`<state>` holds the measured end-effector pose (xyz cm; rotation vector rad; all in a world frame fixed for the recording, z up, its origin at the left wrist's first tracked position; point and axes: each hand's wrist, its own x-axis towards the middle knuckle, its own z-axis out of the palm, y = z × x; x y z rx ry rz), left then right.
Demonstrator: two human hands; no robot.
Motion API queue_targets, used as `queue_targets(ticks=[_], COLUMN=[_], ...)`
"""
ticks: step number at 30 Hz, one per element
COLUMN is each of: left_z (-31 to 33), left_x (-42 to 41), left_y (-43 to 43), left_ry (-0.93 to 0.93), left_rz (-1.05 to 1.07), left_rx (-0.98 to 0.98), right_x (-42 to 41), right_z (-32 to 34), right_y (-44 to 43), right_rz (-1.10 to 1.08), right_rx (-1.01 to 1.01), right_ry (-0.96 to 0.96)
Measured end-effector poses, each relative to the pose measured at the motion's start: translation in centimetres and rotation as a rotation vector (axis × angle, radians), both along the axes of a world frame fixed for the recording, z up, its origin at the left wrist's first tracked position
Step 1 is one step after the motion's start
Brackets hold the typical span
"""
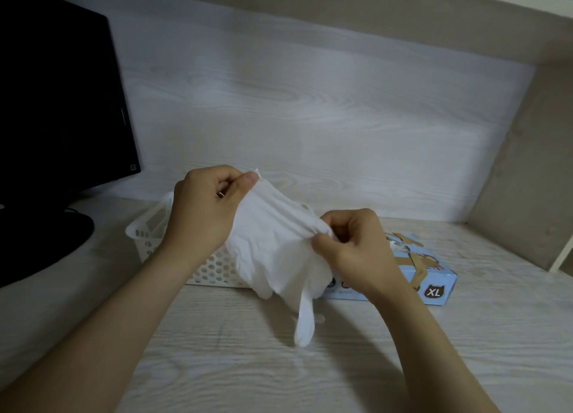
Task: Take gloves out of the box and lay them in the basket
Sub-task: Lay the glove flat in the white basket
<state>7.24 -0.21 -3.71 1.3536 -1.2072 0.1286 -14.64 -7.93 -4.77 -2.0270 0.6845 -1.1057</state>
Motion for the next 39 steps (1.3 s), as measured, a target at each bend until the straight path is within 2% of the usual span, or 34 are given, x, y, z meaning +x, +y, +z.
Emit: queue_targets(ticks=[3, 8, 11, 15, 19, 24, 31, 35, 39], left_z=[0.2, 0.5, 0.6, 0.8, 1.0, 0.3, 0.1, 0.4, 0.6], left_x=[0.9, 1.5, 1.9, 1.6, 1.2, 2.5, 4.0, 4.5, 4.6], left_y=[0.1, 0.4, 0.7, 0.5, 0.7, 0.9, 1.0, 0.7, 0.4], left_ry=[0.018, 0.244, 0.297, 0.302, 0.181, -0.016, -0.062, -0.084, -0.157], left_rz=[0.012, -0.202, -0.243, -0.092, 0.114, 0.326, 0.383, 0.409, 0.497], left_rx=[0.008, 0.075, 0.121, 0.166, 0.104, 0.204, 0.562, 0.685, 0.724], right_x=[0.7, 1.7, 2.6, 4.2, 6.1, 8.0, 10.8, 12.0, 12.5], right_z=[0.0, 0.1, 0.7, 2.1, 2.6, 3.2, 3.4, 3.0, 2.9], right_y=[-0.3, -0.9, -1.0, -1.2, -1.9, -3.0, -5.0, -6.0, -6.1], right_rz=[-0.054, -0.19, -0.297, -0.419, -0.501, -0.495, -0.353, -0.25, -0.244], right_rx=[-0.043, 0.104, 0.098, -0.058, -0.301, -0.463, -0.454, -0.468, -0.655], right_ry=[-0.088, -0.218, -0.205, -0.049, 0.285, 0.512, 0.7, 0.784, 0.844])
